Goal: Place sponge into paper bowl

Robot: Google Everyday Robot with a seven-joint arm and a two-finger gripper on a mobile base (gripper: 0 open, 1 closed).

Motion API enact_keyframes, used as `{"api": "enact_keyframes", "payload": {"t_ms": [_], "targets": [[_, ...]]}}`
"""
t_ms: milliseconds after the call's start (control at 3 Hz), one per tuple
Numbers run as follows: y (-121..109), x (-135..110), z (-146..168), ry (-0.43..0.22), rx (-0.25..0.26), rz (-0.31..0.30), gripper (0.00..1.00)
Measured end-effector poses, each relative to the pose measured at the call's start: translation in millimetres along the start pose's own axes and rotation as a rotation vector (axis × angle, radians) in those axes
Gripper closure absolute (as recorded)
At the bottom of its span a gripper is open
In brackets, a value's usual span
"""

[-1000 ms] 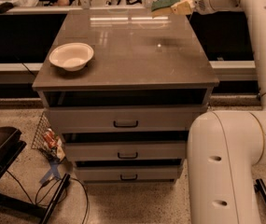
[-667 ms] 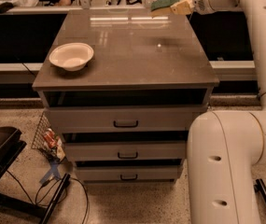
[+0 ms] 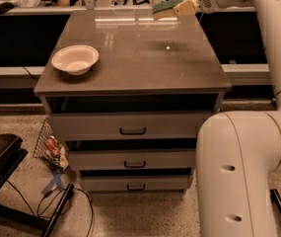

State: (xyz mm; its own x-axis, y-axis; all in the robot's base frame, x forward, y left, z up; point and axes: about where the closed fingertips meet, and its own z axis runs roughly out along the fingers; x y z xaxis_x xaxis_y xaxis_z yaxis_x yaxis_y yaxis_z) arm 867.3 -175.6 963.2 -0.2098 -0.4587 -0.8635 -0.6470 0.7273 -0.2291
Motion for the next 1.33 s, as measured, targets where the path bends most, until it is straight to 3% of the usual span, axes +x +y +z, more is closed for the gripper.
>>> {"api": "enact_keyframes", "payload": {"t_ms": [333, 667, 1000, 1333], "targets": [[14, -18, -8, 0.010, -0.007, 0.008, 1.00], [27, -71, -45, -0.064, 0.042, -0.028, 1.00], [82, -125, -85, -0.193, 0.052, -0.065, 1.00], [84, -121, -81, -0.185, 0.044, -0.063, 1.00]]}}
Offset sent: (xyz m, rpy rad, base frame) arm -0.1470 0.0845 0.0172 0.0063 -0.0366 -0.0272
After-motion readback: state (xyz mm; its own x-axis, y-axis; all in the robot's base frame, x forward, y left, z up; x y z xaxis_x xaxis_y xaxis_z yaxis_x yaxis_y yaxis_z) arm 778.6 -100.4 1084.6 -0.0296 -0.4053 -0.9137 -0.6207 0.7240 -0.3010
